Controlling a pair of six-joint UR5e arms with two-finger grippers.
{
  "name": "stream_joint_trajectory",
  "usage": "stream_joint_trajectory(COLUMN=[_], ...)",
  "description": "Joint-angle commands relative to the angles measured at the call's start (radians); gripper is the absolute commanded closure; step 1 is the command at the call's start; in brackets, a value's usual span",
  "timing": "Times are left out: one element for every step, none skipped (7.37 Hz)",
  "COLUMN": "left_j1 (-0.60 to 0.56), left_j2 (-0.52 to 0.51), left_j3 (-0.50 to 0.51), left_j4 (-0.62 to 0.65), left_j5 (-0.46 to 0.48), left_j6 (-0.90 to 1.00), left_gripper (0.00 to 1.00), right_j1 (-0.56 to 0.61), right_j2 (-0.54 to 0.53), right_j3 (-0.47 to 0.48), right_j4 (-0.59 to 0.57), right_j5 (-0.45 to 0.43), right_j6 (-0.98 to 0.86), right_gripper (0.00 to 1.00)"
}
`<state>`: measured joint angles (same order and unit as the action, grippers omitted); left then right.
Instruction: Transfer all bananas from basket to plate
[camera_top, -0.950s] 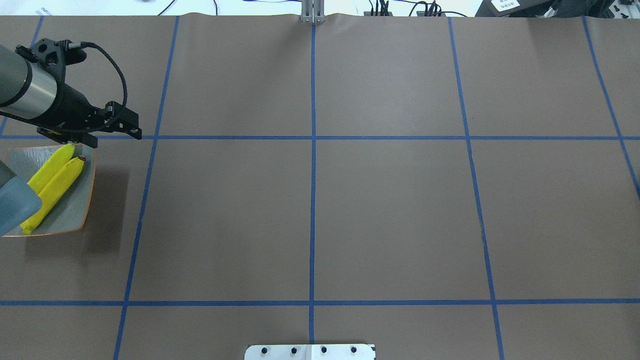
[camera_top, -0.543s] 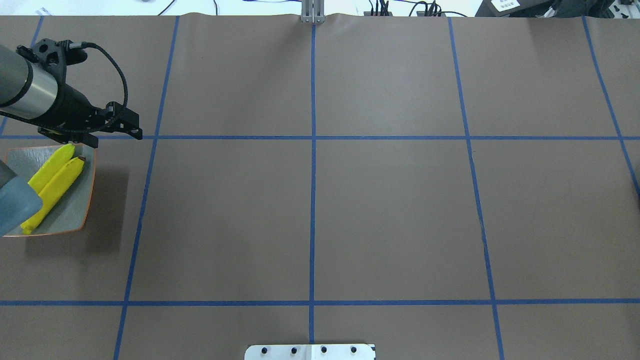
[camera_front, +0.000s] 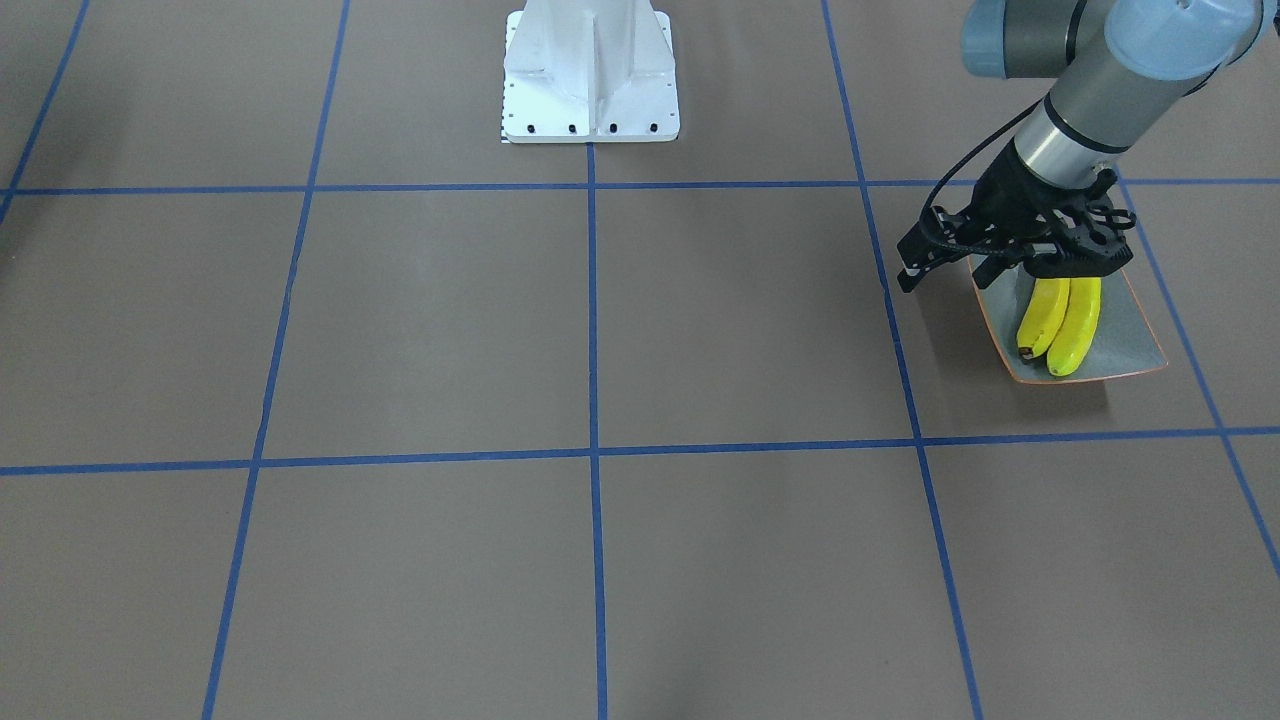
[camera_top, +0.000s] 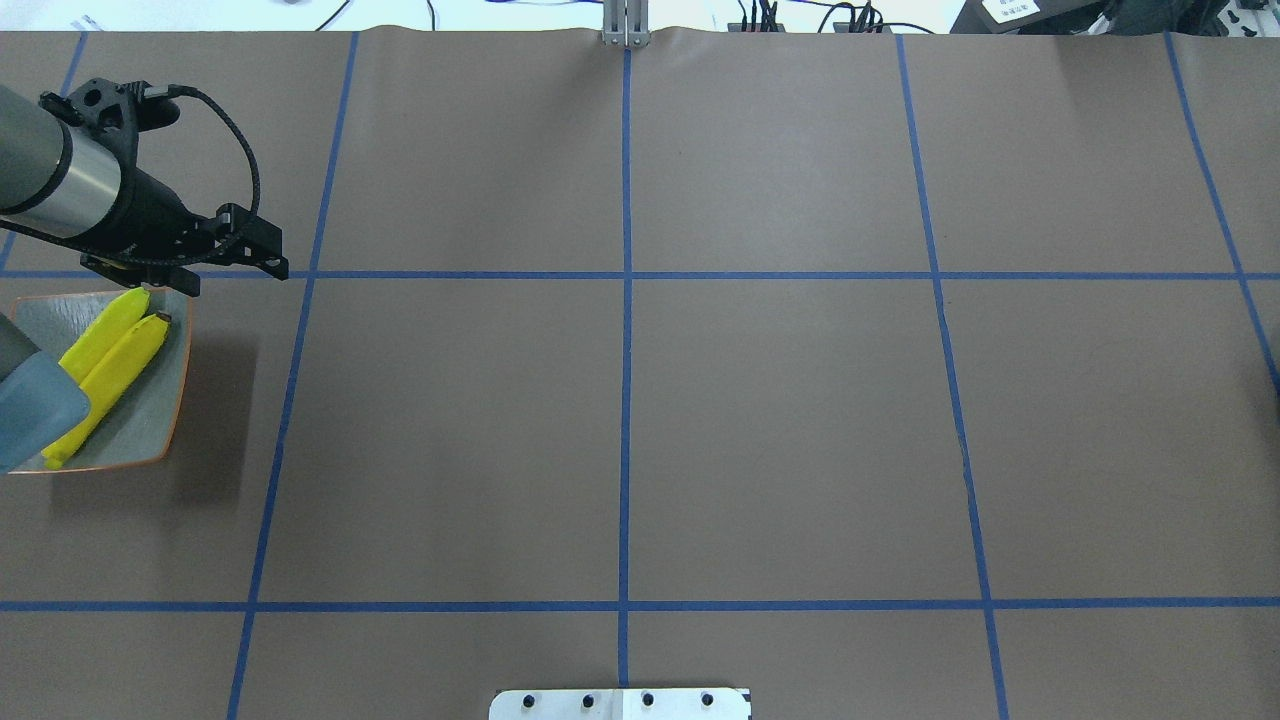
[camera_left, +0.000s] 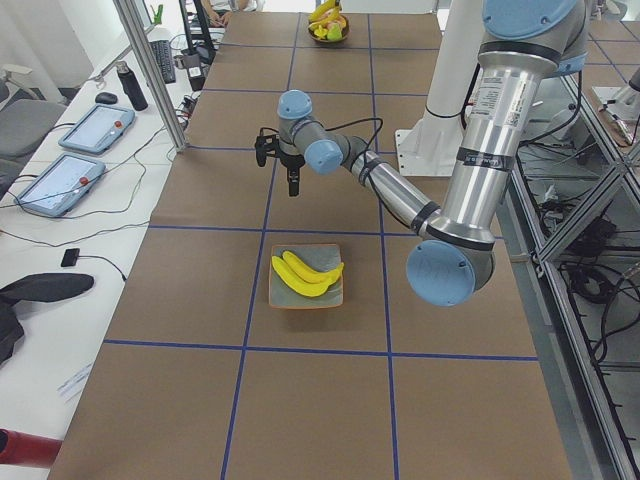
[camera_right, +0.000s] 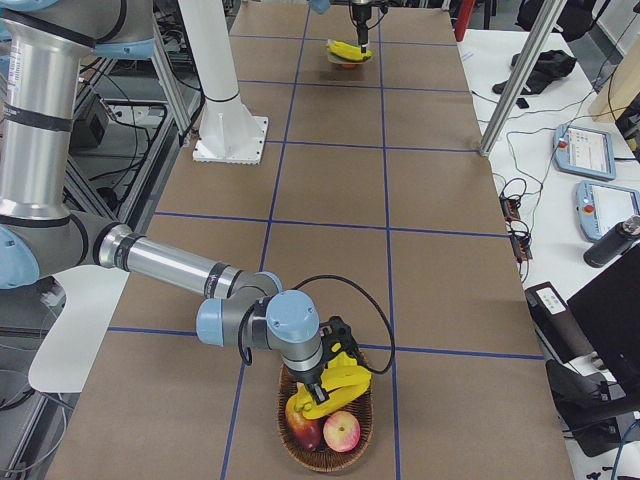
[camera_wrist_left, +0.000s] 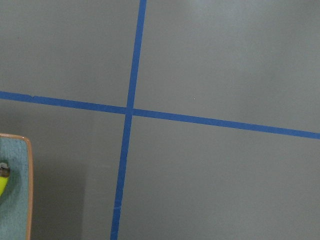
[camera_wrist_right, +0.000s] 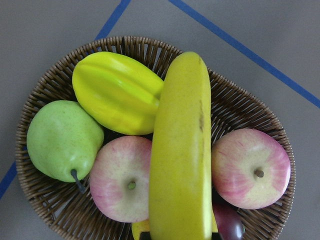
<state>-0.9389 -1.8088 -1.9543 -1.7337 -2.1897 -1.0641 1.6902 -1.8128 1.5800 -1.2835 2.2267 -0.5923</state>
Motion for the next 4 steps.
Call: stream_joint_trajectory(left_j1=[0.002, 0.000, 0.002, 0.000], left_j2=[-0.015, -0.020, -0.026, -0.037], left_j3=[0.003, 0.005, 0.006, 0.009], left_j4=[-0.001, -0.006, -0.007, -0.007], left_j5=[-0.005, -0.008, -0.008, -0.010], left_j6=[-0.008, -0.010, -0.011, -0.019], left_gripper=[0.00, 0.00, 0.00, 0.00], right_j1=[0.006, 0.002, -0.029, -0.061], right_j2=[0.021, 0.030, 0.056, 0.104], right_j3=[0.049, 0.072, 0.077, 0.077], right_j4=[-0.023, -0.023, -0.020, -0.020], right_j5=[0.040, 0.118, 0.189, 0.253], right_j6=[0.108, 0.194, 0.321, 0.426], right_gripper=[1.00, 1.00, 1.00, 1.00])
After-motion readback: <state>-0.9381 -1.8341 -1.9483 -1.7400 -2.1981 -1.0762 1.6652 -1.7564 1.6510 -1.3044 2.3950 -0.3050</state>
